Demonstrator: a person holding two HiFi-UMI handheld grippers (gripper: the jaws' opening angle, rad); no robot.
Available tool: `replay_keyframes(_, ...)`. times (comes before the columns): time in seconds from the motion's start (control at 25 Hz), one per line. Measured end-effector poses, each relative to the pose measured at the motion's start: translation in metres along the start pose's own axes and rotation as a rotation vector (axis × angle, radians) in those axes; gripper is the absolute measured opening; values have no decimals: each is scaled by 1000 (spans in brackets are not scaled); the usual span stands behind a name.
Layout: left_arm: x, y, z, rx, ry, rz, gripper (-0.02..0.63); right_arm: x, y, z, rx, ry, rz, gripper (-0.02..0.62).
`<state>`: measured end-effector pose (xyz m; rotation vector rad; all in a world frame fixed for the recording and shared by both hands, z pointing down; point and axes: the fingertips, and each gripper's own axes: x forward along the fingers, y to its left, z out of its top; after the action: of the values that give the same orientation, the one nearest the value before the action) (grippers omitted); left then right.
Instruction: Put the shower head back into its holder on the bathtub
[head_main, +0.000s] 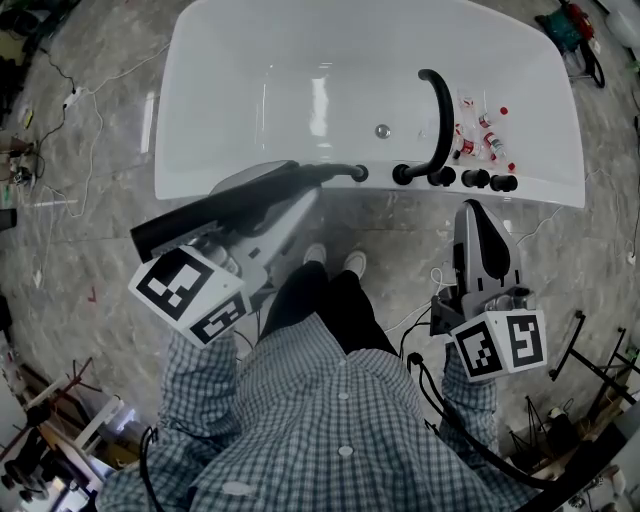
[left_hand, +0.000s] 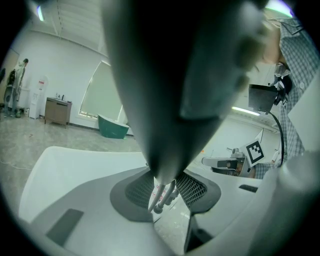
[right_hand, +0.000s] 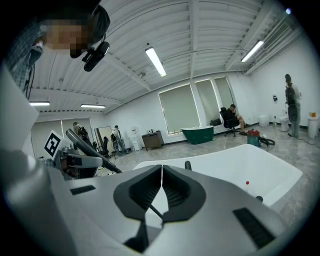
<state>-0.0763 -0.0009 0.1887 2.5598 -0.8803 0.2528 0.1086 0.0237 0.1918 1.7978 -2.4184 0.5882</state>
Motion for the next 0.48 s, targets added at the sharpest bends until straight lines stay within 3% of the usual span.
replay_keyframes(0.16,2,4,-11,-43,-4,8,140,2,-6,-6,5,8,-8,18)
replay_keyframes(0.48,12,8,-23,-36,22,-2,140,8,-11,-19,12,25,-12,18)
